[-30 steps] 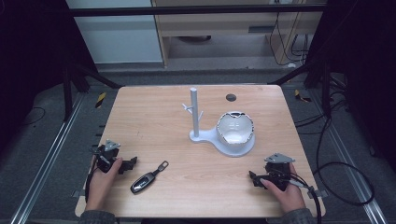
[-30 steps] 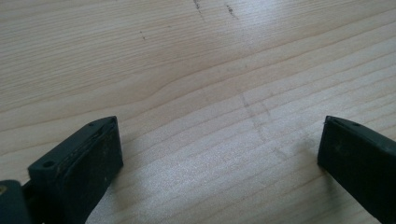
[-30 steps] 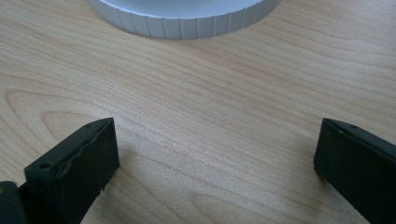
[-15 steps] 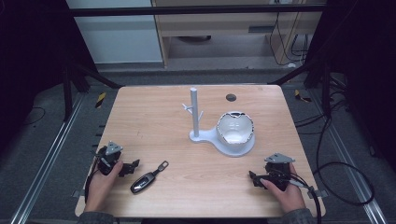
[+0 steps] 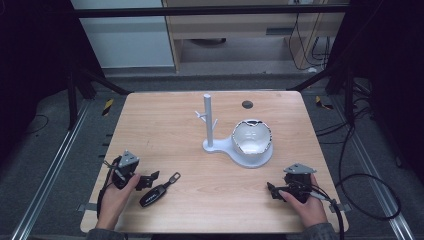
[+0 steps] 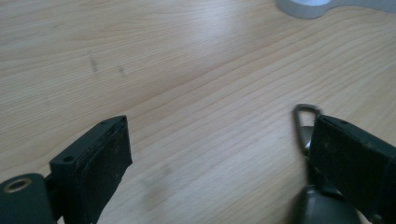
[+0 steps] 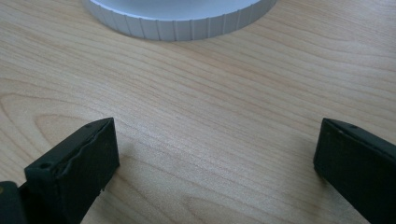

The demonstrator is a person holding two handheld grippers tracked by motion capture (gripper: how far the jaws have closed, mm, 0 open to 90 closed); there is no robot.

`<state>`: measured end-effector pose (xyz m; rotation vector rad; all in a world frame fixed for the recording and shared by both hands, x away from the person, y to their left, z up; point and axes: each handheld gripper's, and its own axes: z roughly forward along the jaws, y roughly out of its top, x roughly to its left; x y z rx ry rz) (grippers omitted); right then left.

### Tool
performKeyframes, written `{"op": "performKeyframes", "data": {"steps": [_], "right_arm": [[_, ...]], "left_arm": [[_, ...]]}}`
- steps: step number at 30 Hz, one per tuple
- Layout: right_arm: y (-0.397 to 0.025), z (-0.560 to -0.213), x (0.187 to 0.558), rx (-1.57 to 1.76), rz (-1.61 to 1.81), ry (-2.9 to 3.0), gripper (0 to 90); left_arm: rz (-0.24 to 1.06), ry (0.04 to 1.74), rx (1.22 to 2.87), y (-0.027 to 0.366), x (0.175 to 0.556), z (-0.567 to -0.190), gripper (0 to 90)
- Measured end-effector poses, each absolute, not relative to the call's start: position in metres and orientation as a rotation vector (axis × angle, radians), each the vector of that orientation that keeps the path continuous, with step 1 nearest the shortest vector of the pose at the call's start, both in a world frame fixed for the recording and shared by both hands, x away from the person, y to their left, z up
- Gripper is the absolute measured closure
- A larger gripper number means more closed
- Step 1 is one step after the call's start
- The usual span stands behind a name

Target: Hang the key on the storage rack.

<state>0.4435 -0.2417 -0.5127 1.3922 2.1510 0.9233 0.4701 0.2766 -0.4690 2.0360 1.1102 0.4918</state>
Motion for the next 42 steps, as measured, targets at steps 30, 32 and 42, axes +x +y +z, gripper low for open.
{"op": "performKeyframes", "data": {"steps": [30,32,42], "right_arm": [[-0.243,-0.513,0.442,1.374,0.917,2.154,0.5],[-0.243,-0.513,0.442,1.374,0.917,2.154,0.5],[-0.243,-0.513,0.442,1.373,0.917,2.155,0.5]], "left_arm": [[0.254,1.014,2.745,0.176,0.482,-0.438,10.3],[0.245,1.008,2.772,0.174,0.483,-0.439,10.9],[0.168,1.017,2.849,0.173,0.496,-0.450,36.0]]}}
